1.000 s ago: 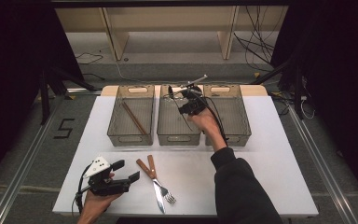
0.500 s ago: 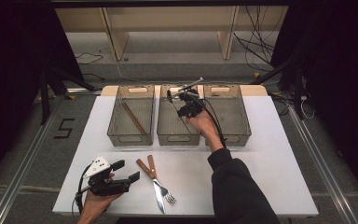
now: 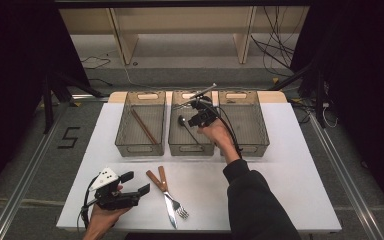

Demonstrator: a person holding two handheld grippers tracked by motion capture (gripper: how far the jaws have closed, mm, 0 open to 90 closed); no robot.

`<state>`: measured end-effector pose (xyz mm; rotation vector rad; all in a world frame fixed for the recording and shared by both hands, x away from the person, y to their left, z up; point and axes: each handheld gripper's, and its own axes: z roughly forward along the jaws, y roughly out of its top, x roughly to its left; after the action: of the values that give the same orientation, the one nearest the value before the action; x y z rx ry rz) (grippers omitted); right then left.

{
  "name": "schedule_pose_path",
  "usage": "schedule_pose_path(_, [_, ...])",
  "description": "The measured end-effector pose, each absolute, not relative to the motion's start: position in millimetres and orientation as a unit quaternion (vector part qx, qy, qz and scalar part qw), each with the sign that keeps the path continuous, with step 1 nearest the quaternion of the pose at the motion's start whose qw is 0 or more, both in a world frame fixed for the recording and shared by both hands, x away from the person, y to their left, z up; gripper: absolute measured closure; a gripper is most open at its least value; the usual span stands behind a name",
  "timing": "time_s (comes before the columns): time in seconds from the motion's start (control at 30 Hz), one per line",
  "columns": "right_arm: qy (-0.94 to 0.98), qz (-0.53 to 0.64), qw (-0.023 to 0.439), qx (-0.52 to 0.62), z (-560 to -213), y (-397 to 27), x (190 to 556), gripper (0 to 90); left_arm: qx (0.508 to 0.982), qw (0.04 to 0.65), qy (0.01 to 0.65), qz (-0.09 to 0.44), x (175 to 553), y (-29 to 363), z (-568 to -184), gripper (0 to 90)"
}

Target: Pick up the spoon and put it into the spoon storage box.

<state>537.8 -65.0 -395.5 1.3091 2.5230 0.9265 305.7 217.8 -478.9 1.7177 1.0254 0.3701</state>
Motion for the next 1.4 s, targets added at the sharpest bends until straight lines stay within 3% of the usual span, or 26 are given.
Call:
schedule_pose_path(0.2, [0.845, 0.325, 0.063, 0.420, -388, -64, 529, 64.2, 0.717, 0.526, 0.430, 0.156, 306, 218, -479, 17.4])
schedule_pose_path(0.57, [0.858, 0.359, 0.062, 0.361, -374, -61, 492, 47.8, 0.713, 0.525, 0.434, 0.161, 306, 220, -478, 17.4])
schedule_pose_path(0.97, [0.860, 0.386, 0.060, 0.327, -379, -70, 437, 39.0, 0.708, 0.526, 0.441, 0.168, 306, 222, -478, 17.3])
schedule_pose_path(1.4, [0.869, 0.390, 0.038, 0.300, -401, -58, 406, 34.3, 0.702, 0.528, 0.447, 0.169, 307, 224, -479, 17.3])
